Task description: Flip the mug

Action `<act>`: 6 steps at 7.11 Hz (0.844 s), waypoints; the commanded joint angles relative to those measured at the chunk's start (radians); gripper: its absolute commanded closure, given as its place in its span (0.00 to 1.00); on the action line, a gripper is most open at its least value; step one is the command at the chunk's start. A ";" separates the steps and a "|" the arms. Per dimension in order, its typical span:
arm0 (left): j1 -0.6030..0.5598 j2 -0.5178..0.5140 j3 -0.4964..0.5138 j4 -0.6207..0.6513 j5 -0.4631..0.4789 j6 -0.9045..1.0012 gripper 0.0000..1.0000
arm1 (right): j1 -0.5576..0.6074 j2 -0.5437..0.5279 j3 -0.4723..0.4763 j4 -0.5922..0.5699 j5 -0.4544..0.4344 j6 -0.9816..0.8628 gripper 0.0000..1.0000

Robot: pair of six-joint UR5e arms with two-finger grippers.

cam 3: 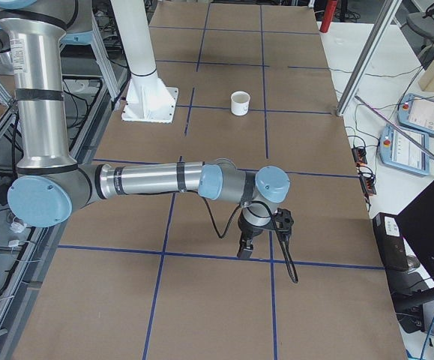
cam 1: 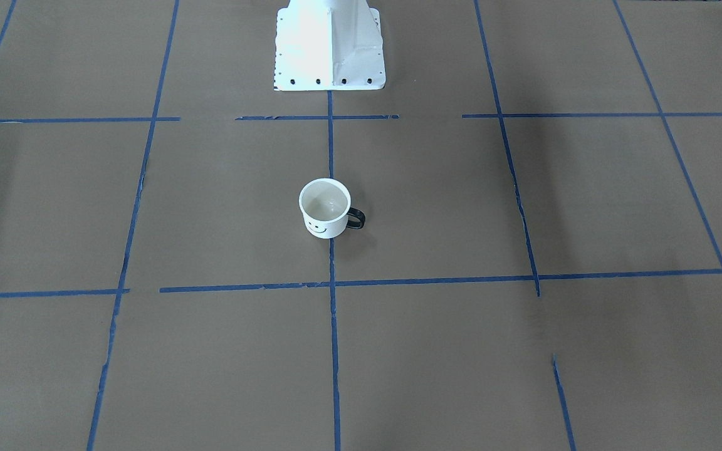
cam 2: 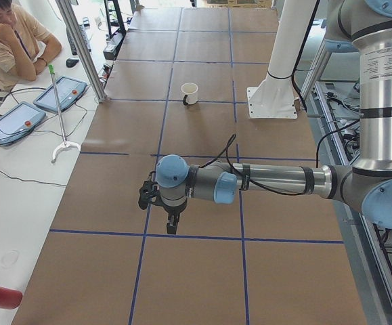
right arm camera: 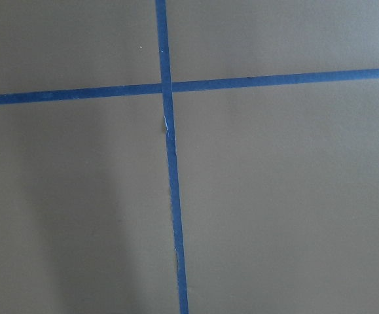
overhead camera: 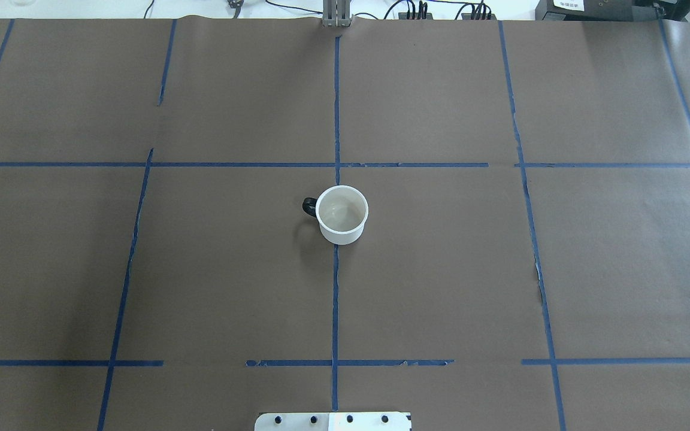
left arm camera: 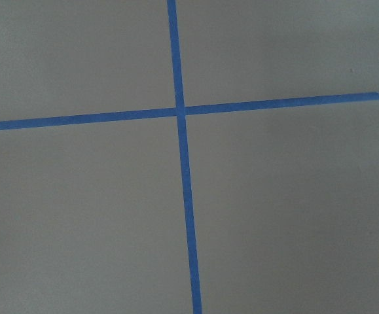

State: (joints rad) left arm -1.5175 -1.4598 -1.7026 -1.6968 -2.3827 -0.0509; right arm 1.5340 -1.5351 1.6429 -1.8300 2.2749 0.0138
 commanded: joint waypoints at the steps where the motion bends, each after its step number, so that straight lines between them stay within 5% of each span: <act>1: 0.000 -0.008 0.012 -0.007 0.063 0.000 0.00 | 0.000 0.000 0.000 0.000 0.000 0.000 0.00; 2: 0.000 -0.010 0.009 -0.007 0.127 -0.001 0.00 | 0.000 0.001 0.000 0.000 0.000 0.000 0.00; 6: 0.000 -0.010 0.000 -0.009 0.135 0.002 0.00 | 0.000 0.000 0.000 0.000 0.000 0.000 0.00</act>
State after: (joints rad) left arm -1.5171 -1.4697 -1.7020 -1.7057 -2.2475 -0.0531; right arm 1.5340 -1.5355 1.6429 -1.8301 2.2749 0.0138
